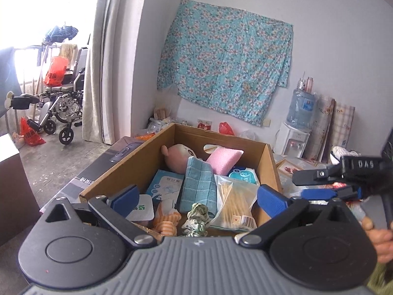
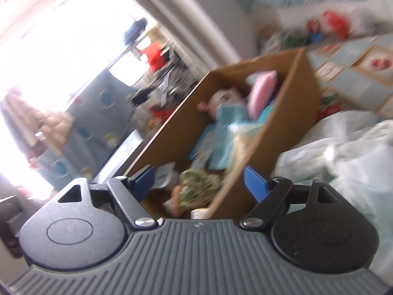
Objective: Organize soft objects
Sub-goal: 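Withdraw both tools from the box back over the table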
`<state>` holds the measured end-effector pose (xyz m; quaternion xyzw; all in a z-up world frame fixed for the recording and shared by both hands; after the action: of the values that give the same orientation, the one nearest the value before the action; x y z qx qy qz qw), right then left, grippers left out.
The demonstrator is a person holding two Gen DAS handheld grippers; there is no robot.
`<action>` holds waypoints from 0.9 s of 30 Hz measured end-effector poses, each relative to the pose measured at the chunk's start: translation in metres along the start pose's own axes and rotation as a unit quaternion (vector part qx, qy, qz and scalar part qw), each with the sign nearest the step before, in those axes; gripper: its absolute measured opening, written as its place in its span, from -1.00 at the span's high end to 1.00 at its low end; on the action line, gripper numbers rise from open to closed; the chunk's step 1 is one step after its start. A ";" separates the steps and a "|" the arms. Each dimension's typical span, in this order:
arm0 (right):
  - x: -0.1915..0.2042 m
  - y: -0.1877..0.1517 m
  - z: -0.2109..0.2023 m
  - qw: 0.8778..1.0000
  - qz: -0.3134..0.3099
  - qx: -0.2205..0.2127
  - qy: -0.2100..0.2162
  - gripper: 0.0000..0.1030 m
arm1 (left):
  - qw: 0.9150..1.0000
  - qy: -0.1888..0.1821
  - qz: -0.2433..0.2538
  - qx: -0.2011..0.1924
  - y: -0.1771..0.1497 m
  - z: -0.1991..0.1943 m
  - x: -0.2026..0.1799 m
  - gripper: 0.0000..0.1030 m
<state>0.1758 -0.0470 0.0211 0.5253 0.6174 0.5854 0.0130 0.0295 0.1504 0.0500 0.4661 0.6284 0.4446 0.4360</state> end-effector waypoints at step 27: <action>-0.012 -0.057 -0.098 0.977 -0.077 -0.081 -0.181 -0.97 | 0.993 0.037 0.038 0.107 -0.040 -0.016 -0.067 -1.00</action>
<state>0.0835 -0.1115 0.0027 0.5706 0.5940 0.5260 0.2120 0.0187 0.0760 0.0241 0.5173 0.6696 0.4081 0.3428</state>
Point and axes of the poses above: each gripper's, at about its wrist camera, not at the fingertips, and z roughly the way its jaws point, x to its left, y to its top, the point moved 5 cm from there along z, roughly the way its jaws point, and after that the axes turned 12 degrees about -x, right-handed, at the moved point
